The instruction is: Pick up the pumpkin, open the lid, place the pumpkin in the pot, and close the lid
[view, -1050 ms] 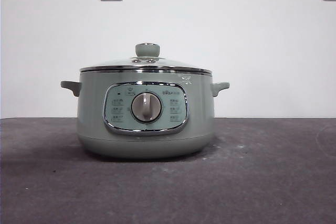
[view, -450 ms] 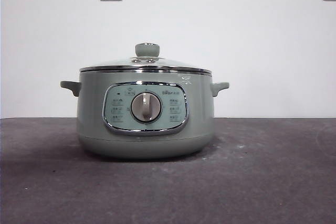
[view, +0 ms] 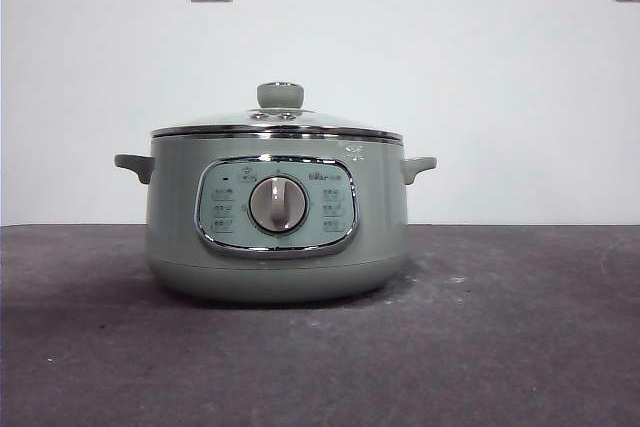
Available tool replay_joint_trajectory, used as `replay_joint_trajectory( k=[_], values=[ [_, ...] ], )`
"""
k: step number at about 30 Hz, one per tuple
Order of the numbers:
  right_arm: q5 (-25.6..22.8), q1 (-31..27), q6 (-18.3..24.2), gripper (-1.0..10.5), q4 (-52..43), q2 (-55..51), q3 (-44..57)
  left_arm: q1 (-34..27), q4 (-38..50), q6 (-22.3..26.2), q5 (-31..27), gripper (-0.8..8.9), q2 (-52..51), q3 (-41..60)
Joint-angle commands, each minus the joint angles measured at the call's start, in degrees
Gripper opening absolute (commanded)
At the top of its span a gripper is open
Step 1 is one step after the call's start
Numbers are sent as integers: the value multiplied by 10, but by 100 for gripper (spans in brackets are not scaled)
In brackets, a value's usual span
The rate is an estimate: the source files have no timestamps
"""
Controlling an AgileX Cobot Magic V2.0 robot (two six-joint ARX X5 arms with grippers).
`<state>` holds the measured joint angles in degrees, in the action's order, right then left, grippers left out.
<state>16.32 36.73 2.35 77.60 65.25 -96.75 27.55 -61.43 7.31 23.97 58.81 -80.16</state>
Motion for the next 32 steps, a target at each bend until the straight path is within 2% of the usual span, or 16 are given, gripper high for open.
replay_joint_trajectory(
  k=[1, 8, 10, 13, 17, 22, 27, 32],
  values=[
    [-2, 1, -3, 1, 9, -1, 0, 2, 1, 0, 1, -3, 0, 2],
    [-1, 1, -3, 1, 9, -1, 0, 2, 21, 1, -4, -4, 0, 2],
    [-1, 1, -3, 1, 9, -1, 0, -6, 38, 7, -33, -4, -6, 2],
    [-1, 1, -3, 1, 9, -1, 0, -39, 87, 16, -80, -4, -28, 3],
    [-2, 1, -3, 1, 9, -1, 0, -101, 171, 20, -72, -4, -85, 27],
    [-1, 1, -3, 1, 9, -1, 0, -175, 317, 20, -75, -4, -192, 131],
    [-1, 1, -3, 1, 9, -3, 0, -229, 459, 20, -106, -4, -307, 293],
    [-1, 1, -3, 1, 9, -5, 0, -256, 540, -1, -116, -3, -402, 446]
  ],
)
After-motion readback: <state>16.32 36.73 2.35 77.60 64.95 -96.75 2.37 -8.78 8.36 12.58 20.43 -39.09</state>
